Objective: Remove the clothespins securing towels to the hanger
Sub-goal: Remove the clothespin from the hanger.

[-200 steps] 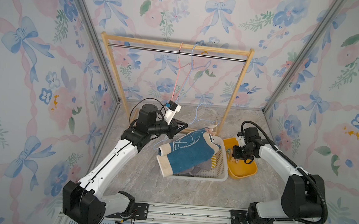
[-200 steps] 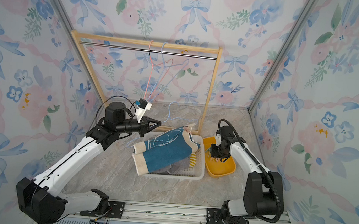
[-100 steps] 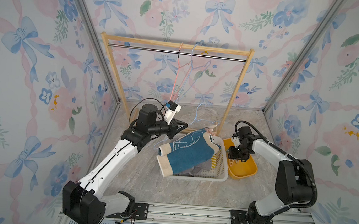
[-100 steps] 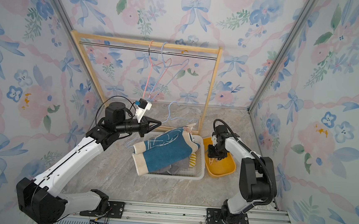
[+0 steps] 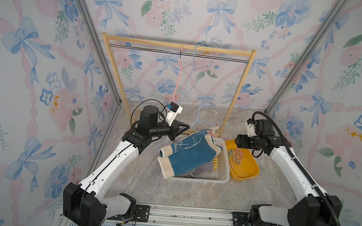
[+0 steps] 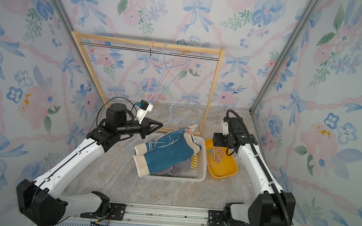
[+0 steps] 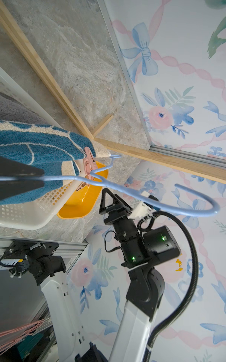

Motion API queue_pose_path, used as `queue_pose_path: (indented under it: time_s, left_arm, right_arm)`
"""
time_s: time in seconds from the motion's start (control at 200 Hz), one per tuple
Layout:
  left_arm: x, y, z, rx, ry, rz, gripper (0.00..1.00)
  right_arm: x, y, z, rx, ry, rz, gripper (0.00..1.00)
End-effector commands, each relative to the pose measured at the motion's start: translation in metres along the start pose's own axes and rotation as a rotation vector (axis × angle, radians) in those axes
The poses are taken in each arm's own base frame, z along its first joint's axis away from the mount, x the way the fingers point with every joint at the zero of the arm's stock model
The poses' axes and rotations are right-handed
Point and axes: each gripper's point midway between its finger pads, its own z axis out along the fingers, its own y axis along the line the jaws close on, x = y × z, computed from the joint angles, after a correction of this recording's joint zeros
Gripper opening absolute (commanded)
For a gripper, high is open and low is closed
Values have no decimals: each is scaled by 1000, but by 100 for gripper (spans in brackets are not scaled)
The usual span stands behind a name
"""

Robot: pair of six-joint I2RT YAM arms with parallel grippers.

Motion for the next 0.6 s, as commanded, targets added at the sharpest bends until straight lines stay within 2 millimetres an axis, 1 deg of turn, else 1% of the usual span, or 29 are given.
queue_pose_path:
  time_s: [0.0,0.115,0.17,0.26,0.34,0.43,0.5,0.595]
  left_arm:
    - [-4,-4,-3,14,-21,8,0]
    - [-4,-5,-2,17,-21,7,0]
    - [-5,-6,-3,15,-24,9,0]
    - [-4,-5,-4,8,-24,9,0]
    - [-3,-5,-4,9,-23,9,0]
    - [-2,-4,-3,9,-20,8,0]
    - [-1,-4,-2,11,-18,6,0]
    - [-1,-3,-2,8,-17,5,0]
  right_arm:
    - [-32,13,-34,-26,-169,-51,81]
    - [-57,50,-74,-101,-349,-162,84]
    - [-63,70,-91,-144,-416,-222,85]
    - [-68,102,-113,-201,-490,-324,86]
    - [-67,130,-127,-259,-525,-421,85]
    - [-61,158,-136,-318,-547,-525,86]
    - [-56,176,-143,-361,-568,-582,86]
    - [-50,193,-149,-416,-597,-630,87]
